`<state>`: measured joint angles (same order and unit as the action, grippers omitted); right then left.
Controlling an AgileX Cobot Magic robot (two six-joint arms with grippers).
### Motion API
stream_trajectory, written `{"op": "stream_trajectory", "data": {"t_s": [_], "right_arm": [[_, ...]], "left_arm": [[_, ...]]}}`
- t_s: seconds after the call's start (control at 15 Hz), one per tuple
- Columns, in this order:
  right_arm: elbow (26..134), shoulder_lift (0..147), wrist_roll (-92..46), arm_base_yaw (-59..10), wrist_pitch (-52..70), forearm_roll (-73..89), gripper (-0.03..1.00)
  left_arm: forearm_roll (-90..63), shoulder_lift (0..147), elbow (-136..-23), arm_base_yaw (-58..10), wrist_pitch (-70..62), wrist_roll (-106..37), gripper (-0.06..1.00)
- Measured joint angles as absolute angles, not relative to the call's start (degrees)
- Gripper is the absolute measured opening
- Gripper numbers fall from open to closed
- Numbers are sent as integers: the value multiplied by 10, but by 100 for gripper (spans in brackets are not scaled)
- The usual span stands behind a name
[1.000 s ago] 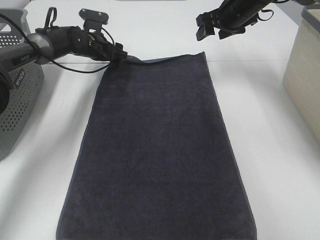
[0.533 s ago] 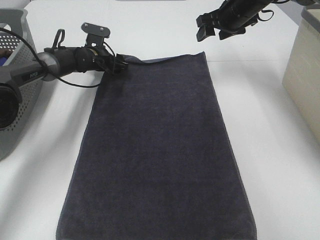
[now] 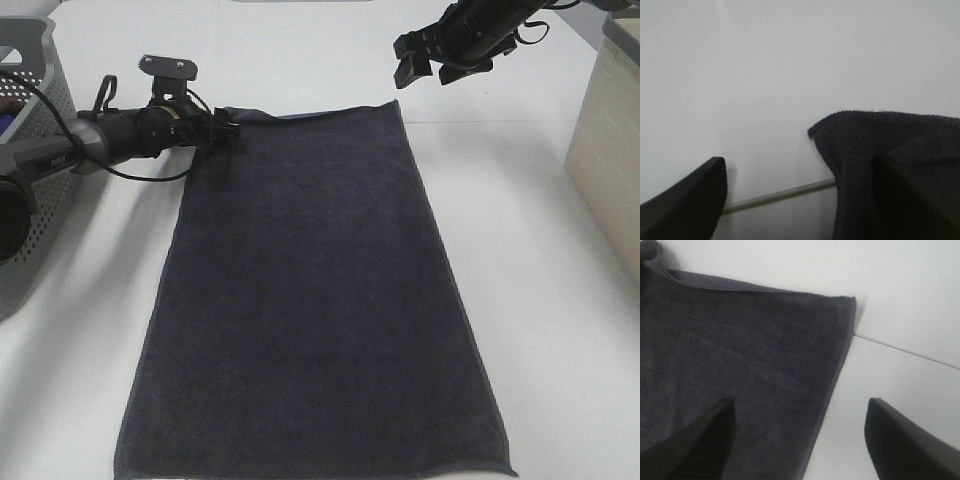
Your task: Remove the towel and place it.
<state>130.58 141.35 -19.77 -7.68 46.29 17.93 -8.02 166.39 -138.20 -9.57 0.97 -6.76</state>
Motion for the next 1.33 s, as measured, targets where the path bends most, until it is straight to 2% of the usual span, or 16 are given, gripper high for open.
{"op": "stream_trajectory", "data": {"t_s": [0.47, 0.8, 0.93, 1.13, 1.2, 1.33], "right_arm": [[1306, 1413, -198, -77, 468, 179, 70], [1306, 1388, -198, -77, 490, 176, 70], [1306, 1359, -198, -77, 510, 176, 70], [1306, 1311, -192, -77, 575, 175, 70], [1306, 1279, -174, -77, 627, 175, 70], [1306, 1263, -160, -77, 653, 172, 70]], "left_arm": [[-83, 1660, -1382, -112, 9, -33, 75], [-73, 1583, -1382, -116, -88, -33, 75], [-73, 1536, -1382, -116, -190, -33, 75], [-68, 1450, -1382, -116, -412, -32, 75], [-68, 1392, -1382, -116, -545, -32, 75], [-68, 1365, -1382, -113, -587, -31, 75]]}}
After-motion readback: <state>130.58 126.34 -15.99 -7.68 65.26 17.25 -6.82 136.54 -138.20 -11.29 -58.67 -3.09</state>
